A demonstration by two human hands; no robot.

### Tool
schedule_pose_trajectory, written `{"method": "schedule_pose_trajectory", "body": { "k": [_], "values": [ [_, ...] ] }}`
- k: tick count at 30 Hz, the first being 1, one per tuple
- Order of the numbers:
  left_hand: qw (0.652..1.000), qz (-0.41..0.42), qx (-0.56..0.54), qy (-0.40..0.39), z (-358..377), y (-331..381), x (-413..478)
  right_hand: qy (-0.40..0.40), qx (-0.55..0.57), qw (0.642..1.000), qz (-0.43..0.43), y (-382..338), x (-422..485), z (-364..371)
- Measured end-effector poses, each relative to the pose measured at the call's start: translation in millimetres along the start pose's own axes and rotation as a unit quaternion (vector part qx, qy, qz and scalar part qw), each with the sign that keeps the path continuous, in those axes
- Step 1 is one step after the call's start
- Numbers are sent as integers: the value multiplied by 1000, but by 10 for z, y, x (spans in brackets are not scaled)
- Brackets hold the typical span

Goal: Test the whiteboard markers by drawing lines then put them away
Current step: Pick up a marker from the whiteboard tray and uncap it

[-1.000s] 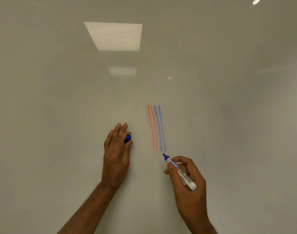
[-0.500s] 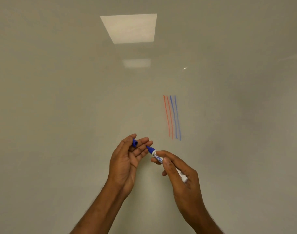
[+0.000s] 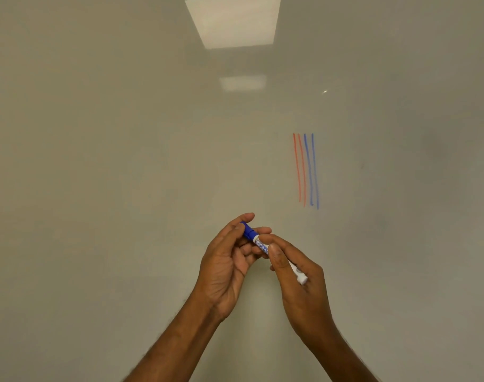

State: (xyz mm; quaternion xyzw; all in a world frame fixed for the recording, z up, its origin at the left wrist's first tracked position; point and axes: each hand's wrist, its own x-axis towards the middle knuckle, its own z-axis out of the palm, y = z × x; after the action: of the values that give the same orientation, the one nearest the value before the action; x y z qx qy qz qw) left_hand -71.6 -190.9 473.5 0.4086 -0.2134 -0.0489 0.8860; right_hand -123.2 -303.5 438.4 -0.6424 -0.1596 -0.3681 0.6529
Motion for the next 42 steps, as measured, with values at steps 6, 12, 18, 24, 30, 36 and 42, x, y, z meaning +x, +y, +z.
{"method": "schedule_pose_trajectory", "body": {
  "k": [6, 12, 18, 24, 30, 36, 42],
  "values": [
    [999, 19, -12, 42, -139, -87, -110, -2, 3, 1000, 5, 130, -86, 133],
    [997, 28, 22, 65, -349, -40, -150, -22, 6, 1000, 19, 295, -183, 369],
    [987, 49, 93, 118, -798, -87, -268, -38, -1, 999, 33, 476, -362, 536],
    [965, 41, 190, 176, -1409, -204, -416, -76, -117, 989, 44, 973, -736, 698],
    [938, 20, 233, 256, -2050, -429, -616, -123, -307, 944, -3, 1615, -1107, 949],
    [906, -39, 241, 346, -2750, -631, -800, -145, -398, 904, -64, 2167, -1447, 1288],
    [846, -34, 364, 389, -3609, -780, -1123, -197, -394, 897, -44, 2647, -1831, 1762]
  ]
}}
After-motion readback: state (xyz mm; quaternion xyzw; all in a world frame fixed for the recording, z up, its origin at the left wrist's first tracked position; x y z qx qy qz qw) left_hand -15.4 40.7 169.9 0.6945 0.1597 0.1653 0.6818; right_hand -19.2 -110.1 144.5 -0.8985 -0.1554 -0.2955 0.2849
